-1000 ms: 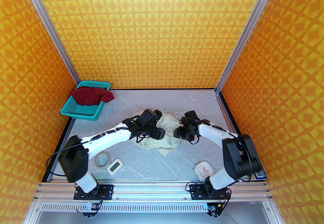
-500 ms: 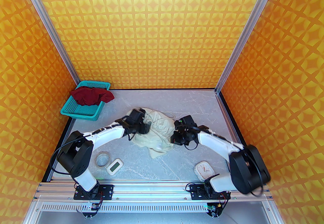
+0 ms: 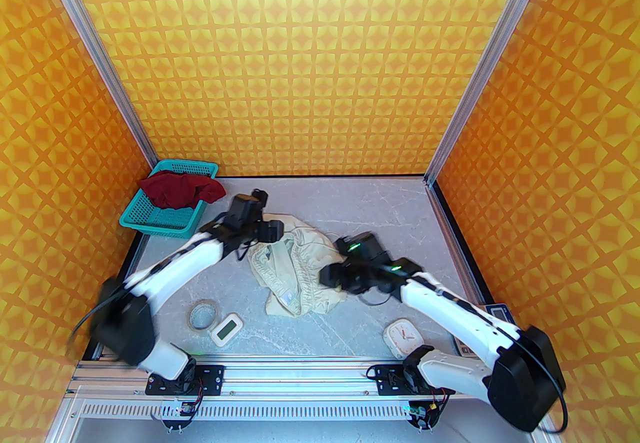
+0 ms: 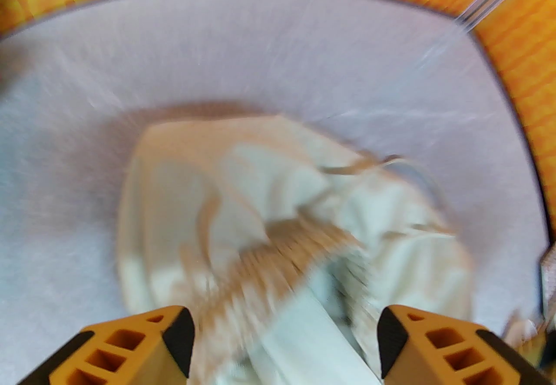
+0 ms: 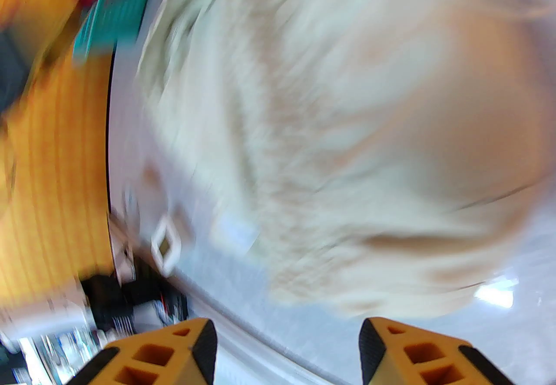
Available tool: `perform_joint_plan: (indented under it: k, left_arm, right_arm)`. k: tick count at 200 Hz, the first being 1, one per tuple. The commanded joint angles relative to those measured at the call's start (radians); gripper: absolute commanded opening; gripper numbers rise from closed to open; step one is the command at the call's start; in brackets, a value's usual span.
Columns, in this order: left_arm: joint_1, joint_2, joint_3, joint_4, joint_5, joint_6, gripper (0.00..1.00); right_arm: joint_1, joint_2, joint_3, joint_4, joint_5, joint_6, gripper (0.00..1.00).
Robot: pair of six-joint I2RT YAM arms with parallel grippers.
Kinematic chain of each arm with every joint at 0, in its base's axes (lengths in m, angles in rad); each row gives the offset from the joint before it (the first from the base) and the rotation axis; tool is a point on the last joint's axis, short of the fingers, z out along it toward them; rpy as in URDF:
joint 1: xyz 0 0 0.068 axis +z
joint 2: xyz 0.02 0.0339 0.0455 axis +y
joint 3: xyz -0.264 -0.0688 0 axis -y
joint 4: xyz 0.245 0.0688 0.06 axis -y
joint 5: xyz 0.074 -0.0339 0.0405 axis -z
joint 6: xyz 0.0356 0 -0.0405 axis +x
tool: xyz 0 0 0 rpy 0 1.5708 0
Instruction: Fold and stack the mixed laundry pile
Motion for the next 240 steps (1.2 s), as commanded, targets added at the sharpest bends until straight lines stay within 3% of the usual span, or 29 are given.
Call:
perform_joint_plan:
  k: [1,39,77,103,153,194,240]
  left_arm:
    - [-0.152,-0.022,-0.071,-0.179,0.011,-0.082,0.73]
    - [-0.349,0.045,-0.122,-0.110,0.023,-0.268,0.78]
    - [-0.411,0.179,-0.138,-0.076,0.023,-0.300,0.80]
    - [-0.427,0.236,-0.129,0.002,0.023,-0.287,0.78]
    - [-0.443,0.310,-0.012,0.073,0.050,-0.243,0.38]
    - [-0.446,0.279,-0.047,0.154,0.056,-0.238,0.00]
    - [-0.409,0.104,-0.090,0.244,0.006,-0.177,0.00]
  right_arm:
    - [-0.122,0.074,-0.002,-0.041,-0.034,-0.076,0.61]
    - [-0.268,0.261,0.028,0.091,-0.088,-0.077,0.63]
    - [-0.302,0.416,0.048,0.171,-0.126,-0.066,0.64]
    - [-0.302,0.418,-0.002,0.216,-0.152,-0.055,0.64]
    - [-0.302,0.358,-0.055,0.205,-0.132,-0.064,0.64]
    - [-0.306,0.331,-0.066,0.200,-0.134,-0.048,0.64]
    - [-0.354,0.251,-0.117,0.244,-0.185,0.059,0.66]
